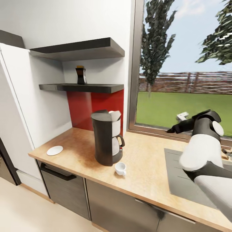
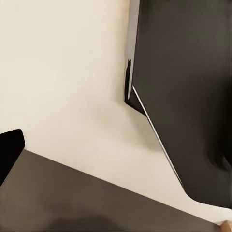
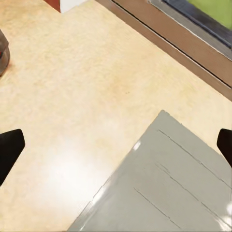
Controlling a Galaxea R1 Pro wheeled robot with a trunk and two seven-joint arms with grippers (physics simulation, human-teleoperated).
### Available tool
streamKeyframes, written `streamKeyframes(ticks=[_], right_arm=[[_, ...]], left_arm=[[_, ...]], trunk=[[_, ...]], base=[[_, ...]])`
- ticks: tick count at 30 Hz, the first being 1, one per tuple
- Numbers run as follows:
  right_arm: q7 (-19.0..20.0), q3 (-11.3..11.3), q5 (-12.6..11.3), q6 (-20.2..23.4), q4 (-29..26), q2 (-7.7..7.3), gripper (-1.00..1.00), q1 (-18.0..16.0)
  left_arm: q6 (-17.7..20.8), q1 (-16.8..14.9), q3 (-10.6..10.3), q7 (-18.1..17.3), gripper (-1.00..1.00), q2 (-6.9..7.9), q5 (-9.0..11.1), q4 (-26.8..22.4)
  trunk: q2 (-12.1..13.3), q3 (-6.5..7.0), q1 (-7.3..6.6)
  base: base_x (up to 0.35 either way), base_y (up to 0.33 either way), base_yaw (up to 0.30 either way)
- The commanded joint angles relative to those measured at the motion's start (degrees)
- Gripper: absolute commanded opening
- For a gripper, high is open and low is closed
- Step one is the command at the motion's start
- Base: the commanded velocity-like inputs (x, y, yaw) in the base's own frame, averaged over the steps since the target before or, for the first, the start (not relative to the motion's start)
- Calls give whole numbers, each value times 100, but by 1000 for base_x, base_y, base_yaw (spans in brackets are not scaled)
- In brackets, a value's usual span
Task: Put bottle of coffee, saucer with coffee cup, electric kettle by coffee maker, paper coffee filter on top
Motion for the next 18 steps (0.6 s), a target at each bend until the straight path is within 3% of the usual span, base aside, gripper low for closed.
streamKeyframes(ticks=[1,3,4,8,11,14,18], right_arm=[[0,-283,13,-110,-61,3,100,-5],[-31,-833,14,-402,-195,3,100,0],[-35,-971,14,-479,-231,3,100,3],[-54,-2010,15,-1298,-491,14,100,117],[-60,-2467,15,-1784,-609,27,100,206],[-62,-2712,19,-2126,-771,28,100,247],[-62,-2812,16,-2327,-1011,29,100,331]], left_arm=[[-7,1,32,1,100,-1,9,-11],[-7,-2,33,1,100,-5,12,-16],[-7,-3,33,1,100,-6,12,-17],[-15,-27,32,1,100,-8,13,-19],[-16,-57,32,4,100,-8,7,-20],[-14,-70,32,7,100,-8,5,-20],[-15,-98,32,9,100,-3,11,-20]], trunk=[[-4,-1,3],[-4,-1,3],[-4,-1,3],[-4,-1,3],[-4,-1,3],[-4,-1,3],[-4,-1,3]], base=[[0,252,0],[0,276,0],[0,286,0],[0,296,0],[-13,301,0],[-104,272,0],[-207,211,0]])
